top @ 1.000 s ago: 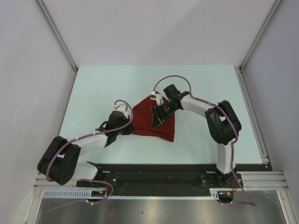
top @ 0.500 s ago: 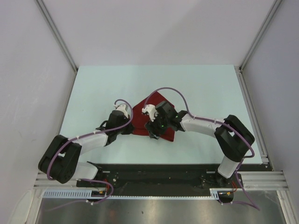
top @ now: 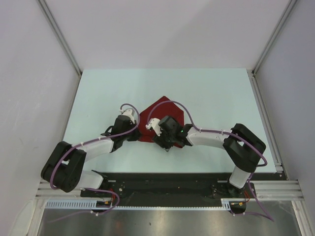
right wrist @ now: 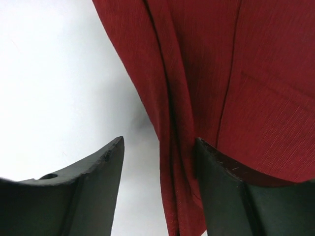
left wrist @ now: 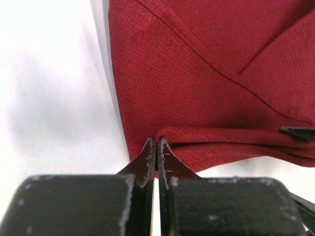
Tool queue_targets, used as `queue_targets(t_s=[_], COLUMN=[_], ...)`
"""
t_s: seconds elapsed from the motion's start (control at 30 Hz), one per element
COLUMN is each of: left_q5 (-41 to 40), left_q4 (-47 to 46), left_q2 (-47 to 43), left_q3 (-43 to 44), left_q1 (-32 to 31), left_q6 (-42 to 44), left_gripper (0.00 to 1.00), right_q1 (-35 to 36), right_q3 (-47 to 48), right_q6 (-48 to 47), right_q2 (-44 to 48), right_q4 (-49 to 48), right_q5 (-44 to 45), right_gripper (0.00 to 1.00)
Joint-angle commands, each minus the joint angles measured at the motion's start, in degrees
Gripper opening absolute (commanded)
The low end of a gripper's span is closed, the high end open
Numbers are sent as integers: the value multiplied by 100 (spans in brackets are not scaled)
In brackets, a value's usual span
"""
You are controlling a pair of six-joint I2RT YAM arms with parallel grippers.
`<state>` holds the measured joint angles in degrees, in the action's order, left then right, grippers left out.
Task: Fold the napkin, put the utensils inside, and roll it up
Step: Roll the napkin with the utensil
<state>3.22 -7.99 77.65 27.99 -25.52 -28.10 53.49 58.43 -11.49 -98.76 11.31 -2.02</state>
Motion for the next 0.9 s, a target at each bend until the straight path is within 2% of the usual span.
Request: queue_targets(t_s=[0.0, 0.1, 0.17, 0.2, 0.3, 0.4, 0.43, 0.5, 0.53, 0.6, 0.63, 0.67, 0.73, 0.87], left_q5=[-24, -15, 3, 12, 3, -76, -111, -181, -225, -278, -305, -305, -453, -367], left_q4=[-10, -10, -18, -10, 52, 218, 323, 403, 447, 456, 447, 413, 395, 211], left_q2=[40, 31, 5, -13, -127, -302, -355, -565, -653, -821, -1004, -1075, -1312, -1655], left_q3=[216, 233, 225, 233, 303, 383, 392, 392, 366, 269, 208, 85, -38, -442], left_q1=[108, 108, 117, 126, 161, 249, 266, 310, 311, 311, 311, 311, 311, 311], left_q6=[-47, -47, -56, -64, -108, -126, -152, -161, -170, -179, -187, -187, -187, -117], left_gripper=[0, 0, 0, 0, 0, 6, 12, 18, 29, 41, 58, 64, 75, 80], right_q1=[47, 47, 30, -23, -233, -549, -612, -726, -787, -832, -893, -928, -990, -1130], right_q3=[-148, -139, -34, 10, 299, 712, 809, 1134, 1266, 1581, 1670, 1732, 1864, 2075], right_q6=[-38, -3, 50, 76, 234, 506, 559, 682, 718, 779, 779, 788, 823, 780], right_q2=[129, 111, 103, 85, -11, -231, -344, -468, -608, -775, -863, -1038, -1197, -1637], right_q4=[-94, -59, 90, 160, 581, 1162, 1398, 1654, 1925, 2155, 2347, 2402, 2489, 2657], right_q5=[431, 448, 265, 107, -675, -1650, -2070, -2398, -2626, -2777, -2977, -3066, -3242, -3445], right_gripper=[58, 29, 18, 0, 0, 0, 0, 0, 0, 0, 0, 0, 0, 0])
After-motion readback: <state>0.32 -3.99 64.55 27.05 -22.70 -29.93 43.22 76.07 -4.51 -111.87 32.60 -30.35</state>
